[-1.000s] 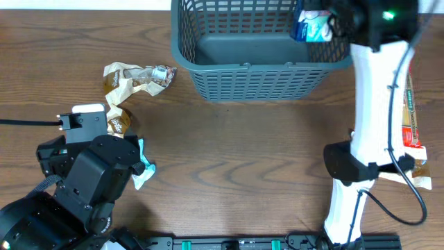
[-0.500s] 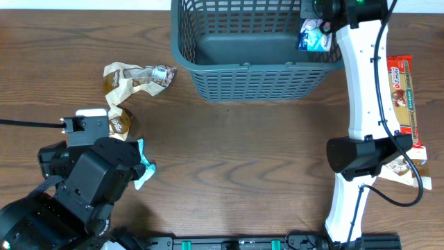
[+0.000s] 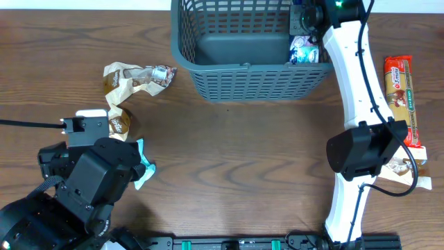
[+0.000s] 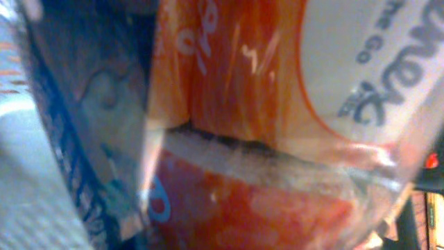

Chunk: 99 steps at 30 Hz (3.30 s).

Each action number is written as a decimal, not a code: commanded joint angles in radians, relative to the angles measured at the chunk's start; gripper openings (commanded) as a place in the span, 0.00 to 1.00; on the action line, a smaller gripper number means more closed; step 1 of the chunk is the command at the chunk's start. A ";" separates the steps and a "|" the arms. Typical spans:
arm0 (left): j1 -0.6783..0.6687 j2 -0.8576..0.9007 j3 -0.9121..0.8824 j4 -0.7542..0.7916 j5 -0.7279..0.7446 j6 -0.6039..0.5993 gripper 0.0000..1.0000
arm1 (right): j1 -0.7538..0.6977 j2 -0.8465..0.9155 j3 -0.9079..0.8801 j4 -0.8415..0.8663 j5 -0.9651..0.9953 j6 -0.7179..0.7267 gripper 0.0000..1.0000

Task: Pack container
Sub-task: 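Carry the tissue pack over the basket and lower it inside, then open the right gripper and return it to the spaghetti packet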

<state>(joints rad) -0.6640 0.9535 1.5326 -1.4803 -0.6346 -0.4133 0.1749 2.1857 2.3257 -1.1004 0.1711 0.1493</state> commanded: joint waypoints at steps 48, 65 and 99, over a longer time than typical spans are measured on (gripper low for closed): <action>0.000 0.000 0.009 -0.030 -0.002 0.013 0.99 | 0.002 -0.008 -0.101 0.036 -0.048 -0.017 0.64; 0.000 0.000 0.009 -0.030 -0.002 0.012 0.99 | -0.006 -0.072 0.511 -0.110 -0.032 -0.152 0.99; 0.000 0.000 0.009 -0.029 -0.002 0.009 0.99 | -0.693 -0.124 0.170 -0.438 -0.311 -0.662 0.99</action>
<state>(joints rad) -0.6640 0.9535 1.5322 -1.5078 -0.6315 -0.4137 -0.4973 2.0239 2.5755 -1.5528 -0.1009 -0.5114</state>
